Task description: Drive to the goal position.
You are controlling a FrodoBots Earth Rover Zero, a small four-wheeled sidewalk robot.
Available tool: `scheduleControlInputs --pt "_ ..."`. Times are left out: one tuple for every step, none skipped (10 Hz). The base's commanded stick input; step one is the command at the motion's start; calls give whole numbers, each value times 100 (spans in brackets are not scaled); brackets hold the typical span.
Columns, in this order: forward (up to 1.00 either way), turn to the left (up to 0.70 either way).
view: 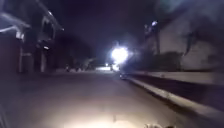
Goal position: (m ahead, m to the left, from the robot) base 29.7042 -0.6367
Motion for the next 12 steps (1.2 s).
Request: scheduleControlInputs --pt "70 0" --pt "70 0" --pt "70 0" --pt "70 0" --pt "70 0" --pt "70 0" --pt "70 0" --pt "70 0" --pt "70 0" --pt "70 0" --pt "70 0" --pt "70 0"
